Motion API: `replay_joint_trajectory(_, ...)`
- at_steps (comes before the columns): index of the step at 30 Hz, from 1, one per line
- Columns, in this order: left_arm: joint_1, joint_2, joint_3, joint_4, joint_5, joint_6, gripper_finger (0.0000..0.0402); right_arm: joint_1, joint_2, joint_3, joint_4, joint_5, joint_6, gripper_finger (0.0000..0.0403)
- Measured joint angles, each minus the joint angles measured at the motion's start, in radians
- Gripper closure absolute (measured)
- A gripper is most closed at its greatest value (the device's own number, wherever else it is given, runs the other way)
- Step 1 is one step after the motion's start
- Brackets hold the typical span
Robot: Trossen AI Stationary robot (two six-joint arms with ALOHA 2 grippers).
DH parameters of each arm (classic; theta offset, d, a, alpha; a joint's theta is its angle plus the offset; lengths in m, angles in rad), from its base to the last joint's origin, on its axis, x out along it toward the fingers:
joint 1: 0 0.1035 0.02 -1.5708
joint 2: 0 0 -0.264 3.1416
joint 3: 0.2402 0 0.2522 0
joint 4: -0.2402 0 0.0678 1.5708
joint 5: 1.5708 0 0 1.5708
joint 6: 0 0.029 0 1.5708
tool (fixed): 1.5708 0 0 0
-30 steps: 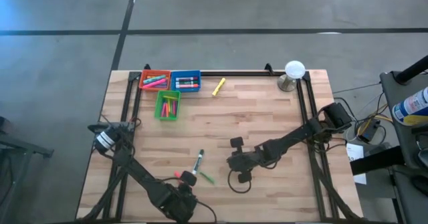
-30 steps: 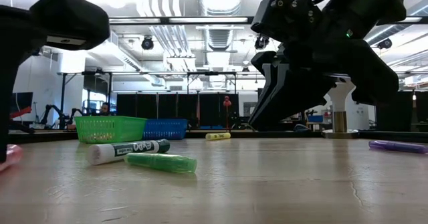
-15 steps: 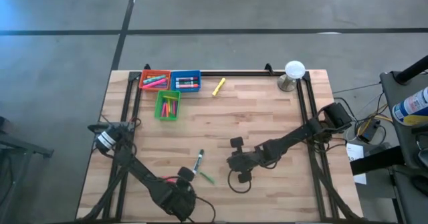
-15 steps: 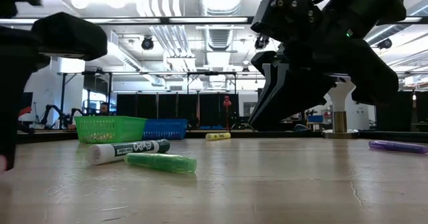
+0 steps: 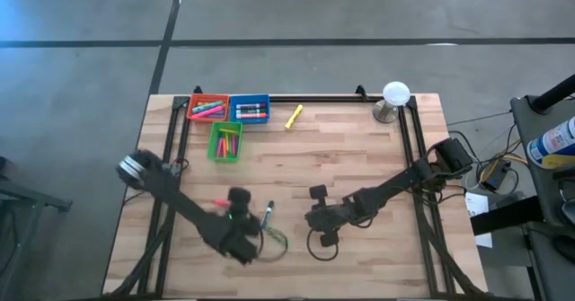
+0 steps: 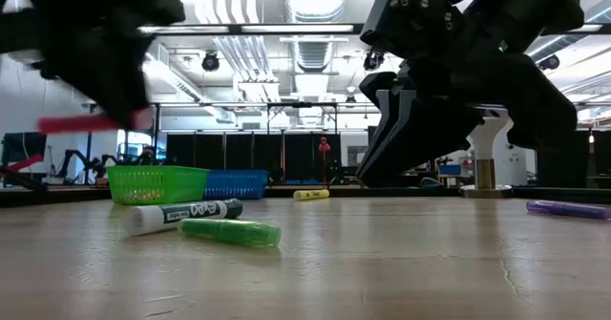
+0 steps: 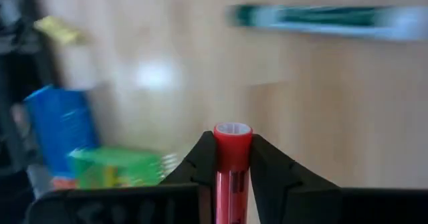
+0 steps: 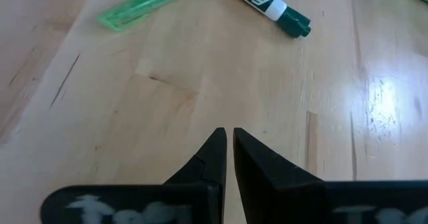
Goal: Pick & Place Markers
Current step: Put the pink highlighter into the orange bin
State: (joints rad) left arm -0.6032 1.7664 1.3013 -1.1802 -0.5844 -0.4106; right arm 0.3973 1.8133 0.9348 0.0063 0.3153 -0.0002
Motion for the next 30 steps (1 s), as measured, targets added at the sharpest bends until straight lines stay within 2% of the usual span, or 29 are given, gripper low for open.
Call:
replay_joint_trajectory(4,0.148,-0.189,-0.163,0.002,-0.122,-0.015,0.0349,0.005,0.0,0.0,0.001,0.0,0.0,0.0381)
replay_joint_trajectory(8,0.39,-0.387,-0.344,0.033,-0.222,0.022,0.0349,0.005,0.0,0.0,0.007,0.001,-0.007,0.0381)
replay_joint_trajectory(11,0.627,-0.513,-0.46,0.18,-0.272,0.191,0.0349,0.005,0.0,0.0,0.02,0.001,-0.026,0.0381)
replay_joint_trajectory(14,0.86,-0.595,-0.566,0.473,-0.224,0.471,0.0349,0.005,0.0,0.0,0.04,0.001,-0.044,0.0381)
replay_joint_trajectory(18,1.079,-0.618,-0.664,0.882,-0.096,0.806,0.0349,0.004,0.0,0.001,0.04,0.001,-0.052,0.0381)
replay_joint_trajectory(21,1.173,-0.597,-0.685,1.065,-0.069,0.938,0.0349,0.004,0.0,0.001,0.039,0.0,-0.052,0.0381)
replay_joint_trajectory(26,1.252,-0.539,-0.681,1.1,-0.001,1.018,0.0349,0.005,0.0,0.0,0.037,0.0,-0.054,0.0381)
replay_joint_trajectory(30,1.27,-0.48,-0.683,1.099,0.002,1.064,0.0347,0.004,0.0,0.0,0.035,0.0,-0.063,0.0381)
